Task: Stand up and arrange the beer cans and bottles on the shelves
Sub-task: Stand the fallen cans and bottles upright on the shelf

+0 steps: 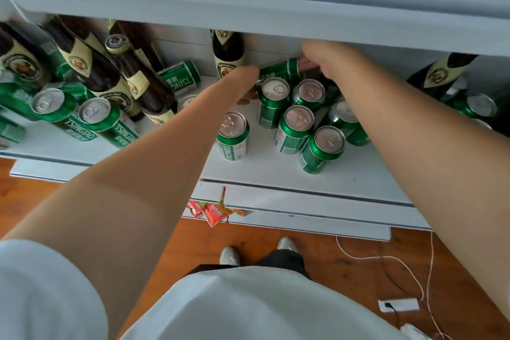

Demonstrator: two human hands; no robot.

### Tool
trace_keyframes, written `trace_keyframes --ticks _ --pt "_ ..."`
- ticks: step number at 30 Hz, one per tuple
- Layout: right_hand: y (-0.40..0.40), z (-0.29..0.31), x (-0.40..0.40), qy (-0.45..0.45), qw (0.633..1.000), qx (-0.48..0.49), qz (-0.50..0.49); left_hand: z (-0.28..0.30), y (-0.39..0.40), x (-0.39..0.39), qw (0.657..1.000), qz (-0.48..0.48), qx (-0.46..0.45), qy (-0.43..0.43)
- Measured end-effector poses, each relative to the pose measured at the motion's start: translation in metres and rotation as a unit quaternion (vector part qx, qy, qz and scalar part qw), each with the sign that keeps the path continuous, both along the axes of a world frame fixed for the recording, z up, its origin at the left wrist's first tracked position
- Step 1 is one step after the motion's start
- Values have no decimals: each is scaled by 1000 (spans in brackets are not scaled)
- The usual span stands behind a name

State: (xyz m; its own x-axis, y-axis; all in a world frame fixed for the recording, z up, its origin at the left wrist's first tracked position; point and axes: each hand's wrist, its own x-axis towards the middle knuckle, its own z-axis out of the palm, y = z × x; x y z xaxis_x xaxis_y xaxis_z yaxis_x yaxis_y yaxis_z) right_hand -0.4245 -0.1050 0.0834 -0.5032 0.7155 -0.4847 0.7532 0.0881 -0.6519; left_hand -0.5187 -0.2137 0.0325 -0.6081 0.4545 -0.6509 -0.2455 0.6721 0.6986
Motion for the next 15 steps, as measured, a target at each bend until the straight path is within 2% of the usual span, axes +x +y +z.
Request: trace_keyframes --ticks 7,10,13,14,15 --pt "-13 -3 -6 18 979 94 178 -10 -4 3 995 -85 -36 23" --pt "-13 -12 -1 43 971 130 198 -10 -6 -4 996 -74 -21 54" --pt "-14 -13 4 59 964 140 218 -9 -8 -11 999 -8 20 41" --pt "-16 -12 5 61 962 149 221 -1 -11 -11 997 -31 10 66" --pt "-17 -12 6 63 960 161 220 3 -15 -7 986 -105 -19 129"
